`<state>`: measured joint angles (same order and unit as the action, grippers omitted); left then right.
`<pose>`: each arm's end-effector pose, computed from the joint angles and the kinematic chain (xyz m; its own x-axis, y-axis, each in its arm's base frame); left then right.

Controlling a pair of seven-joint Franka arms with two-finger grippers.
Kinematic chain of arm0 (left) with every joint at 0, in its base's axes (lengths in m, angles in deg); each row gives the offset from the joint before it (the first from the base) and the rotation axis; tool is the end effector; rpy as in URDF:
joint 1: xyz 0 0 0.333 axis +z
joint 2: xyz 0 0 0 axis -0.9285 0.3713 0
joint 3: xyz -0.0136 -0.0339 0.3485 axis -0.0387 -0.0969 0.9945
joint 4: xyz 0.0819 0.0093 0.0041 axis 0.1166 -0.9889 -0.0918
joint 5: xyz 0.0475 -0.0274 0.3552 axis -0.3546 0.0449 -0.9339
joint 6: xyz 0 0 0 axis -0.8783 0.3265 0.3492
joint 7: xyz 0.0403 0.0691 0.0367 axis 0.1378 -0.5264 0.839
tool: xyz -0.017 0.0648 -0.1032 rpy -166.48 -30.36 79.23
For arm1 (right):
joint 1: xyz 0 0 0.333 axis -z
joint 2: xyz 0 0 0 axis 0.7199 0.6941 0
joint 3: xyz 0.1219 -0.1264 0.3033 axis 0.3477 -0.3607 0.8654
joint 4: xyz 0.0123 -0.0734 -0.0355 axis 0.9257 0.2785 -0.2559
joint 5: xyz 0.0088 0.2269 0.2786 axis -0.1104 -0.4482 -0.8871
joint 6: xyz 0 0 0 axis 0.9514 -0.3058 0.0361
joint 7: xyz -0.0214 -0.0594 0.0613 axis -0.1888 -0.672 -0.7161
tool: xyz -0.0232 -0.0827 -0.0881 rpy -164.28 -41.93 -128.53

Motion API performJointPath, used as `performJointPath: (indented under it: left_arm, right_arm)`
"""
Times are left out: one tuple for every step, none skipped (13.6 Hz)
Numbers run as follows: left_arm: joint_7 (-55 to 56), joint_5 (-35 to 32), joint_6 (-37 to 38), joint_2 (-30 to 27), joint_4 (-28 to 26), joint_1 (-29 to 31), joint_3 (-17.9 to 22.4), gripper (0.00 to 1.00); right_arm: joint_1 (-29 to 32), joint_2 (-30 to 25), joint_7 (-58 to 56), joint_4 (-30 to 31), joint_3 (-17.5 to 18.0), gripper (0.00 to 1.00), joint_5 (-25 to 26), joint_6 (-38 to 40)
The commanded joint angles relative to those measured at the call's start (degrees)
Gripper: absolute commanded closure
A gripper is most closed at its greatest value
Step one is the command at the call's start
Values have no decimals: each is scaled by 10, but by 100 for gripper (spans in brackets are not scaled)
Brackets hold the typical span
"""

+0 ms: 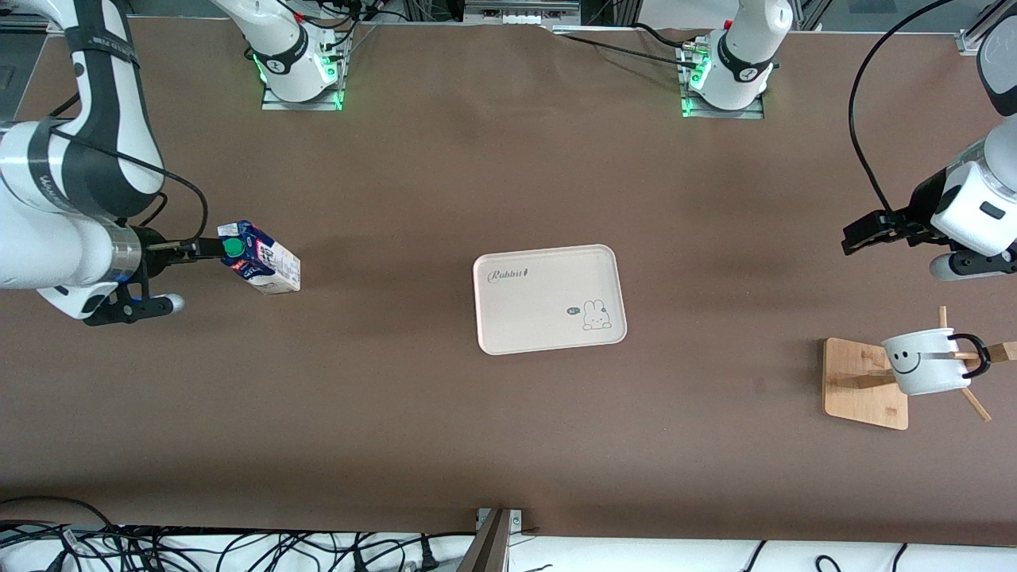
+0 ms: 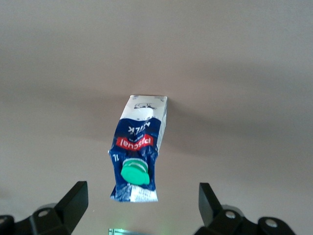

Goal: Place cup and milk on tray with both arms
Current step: 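Reach the right gripper to the milk carton and grasp it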

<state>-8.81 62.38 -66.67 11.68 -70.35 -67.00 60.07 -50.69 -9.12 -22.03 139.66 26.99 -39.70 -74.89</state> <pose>0.5604 -0.0017 0.5739 0.9875 0.1557 -0.0233 0.1556 -0.9878 -0.0082 0.6014 0.0181 0.4395 0.9343 0.1536 -0.3218 0.1458 -0.9881 -0.0485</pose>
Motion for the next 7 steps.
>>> performJointPath:
  left_arm:
    - [-6, -5, 2, 3, 10, 1, -1, 0]
    - [-7, -5, 2, 3, 10, 1, -1, 0]
    - [-7, -5, 2, 3, 9, 1, -1, 0]
    - [-7, -5, 0, -1, 5, 1, -2, 0]
    - [-7, -5, 0, -4, 0, 1, -4, 0]
    - [-7, -5, 0, -5, 0, 1, -4, 0]
    - [-7, -5, 1, -5, 1, 1, -4, 0]
  right_arm:
    - [-2, -14, 3, 41, -1, 0, -7, -30]
    - [-2, -16, 6, 50, -1, 0, -7, -37]
    - [-3, -17, 14, 57, -1, 0, -7, -42]
    - [-3, -19, 15, 64, 1, 0, -7, -48]
    - [-3, -19, 16, 67, 4, 0, -7, -51]
    - [-3, -19, 16, 67, 5, 0, -7, -52]
    - [-3, -19, 19, 67, 6, 0, -7, -53]
